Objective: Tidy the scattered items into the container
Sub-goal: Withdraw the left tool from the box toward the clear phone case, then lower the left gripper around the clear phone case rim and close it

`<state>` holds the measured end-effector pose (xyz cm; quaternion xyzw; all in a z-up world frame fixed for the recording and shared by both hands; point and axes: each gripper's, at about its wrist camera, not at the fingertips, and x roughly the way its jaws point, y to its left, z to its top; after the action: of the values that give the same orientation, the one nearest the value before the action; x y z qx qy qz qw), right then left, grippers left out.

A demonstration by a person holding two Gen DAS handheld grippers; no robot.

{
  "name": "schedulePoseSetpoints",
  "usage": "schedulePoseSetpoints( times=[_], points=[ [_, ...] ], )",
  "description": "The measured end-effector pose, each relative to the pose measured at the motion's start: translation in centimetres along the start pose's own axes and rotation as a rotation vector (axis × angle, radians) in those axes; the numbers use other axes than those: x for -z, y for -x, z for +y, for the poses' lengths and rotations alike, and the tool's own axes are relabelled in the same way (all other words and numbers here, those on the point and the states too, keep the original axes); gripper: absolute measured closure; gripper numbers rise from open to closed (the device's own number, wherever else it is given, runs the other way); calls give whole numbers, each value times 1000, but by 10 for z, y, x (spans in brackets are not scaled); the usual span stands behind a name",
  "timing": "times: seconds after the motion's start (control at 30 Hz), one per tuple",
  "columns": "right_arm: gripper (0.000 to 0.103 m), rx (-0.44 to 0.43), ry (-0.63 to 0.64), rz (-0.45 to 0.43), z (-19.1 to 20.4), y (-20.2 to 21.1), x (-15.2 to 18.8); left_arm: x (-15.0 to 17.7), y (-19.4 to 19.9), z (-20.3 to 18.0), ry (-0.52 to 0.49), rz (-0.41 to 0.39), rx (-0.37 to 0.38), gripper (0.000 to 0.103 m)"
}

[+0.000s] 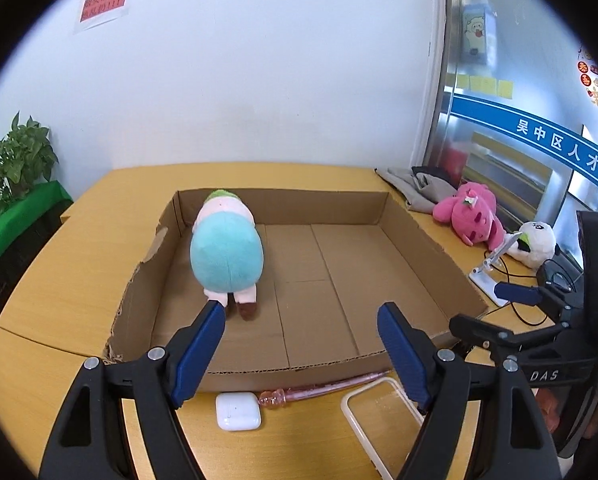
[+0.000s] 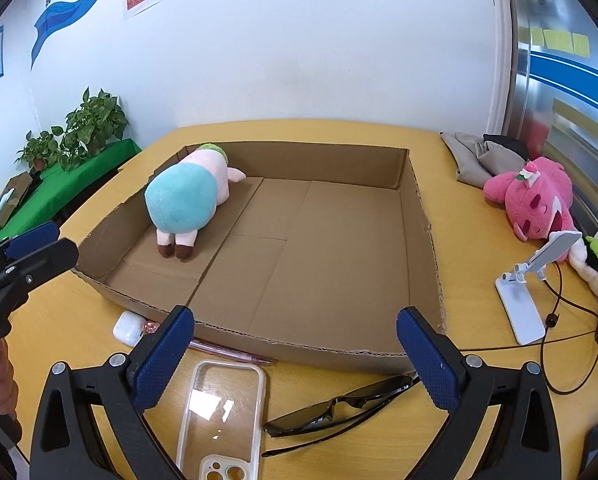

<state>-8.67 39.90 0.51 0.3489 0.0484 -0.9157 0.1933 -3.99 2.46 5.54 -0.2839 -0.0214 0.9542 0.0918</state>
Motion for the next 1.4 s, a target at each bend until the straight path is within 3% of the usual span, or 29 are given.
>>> schedulePoseSetpoints(
  times=[0.4,0.53,0.83,0.93,1.17,1.3,1.4],
  points=[
    [1,-18,-7,31,-8,3,19,16,-11,-16,-5,88,57,24],
    [2,-61,-42,48,-19,9,49,31,-21,-22,-3,157,127,24],
    [2,-104,-25,195,-8,3,108,70,-60,-39,-14,355,152,26],
    [7,-124,2,226,3,-1,122,82,-71,-42,-33,395,177,27],
    [22,-120,10,280,9,-14,132,103,-97,-35,30,512,168,68],
    [33,-145,10,282,10,-17,132,106,-99,-29,72,517,209,72],
    [44,-171,17,280,12,-15,131,106,-98,-28,71,513,219,82]
  ],
)
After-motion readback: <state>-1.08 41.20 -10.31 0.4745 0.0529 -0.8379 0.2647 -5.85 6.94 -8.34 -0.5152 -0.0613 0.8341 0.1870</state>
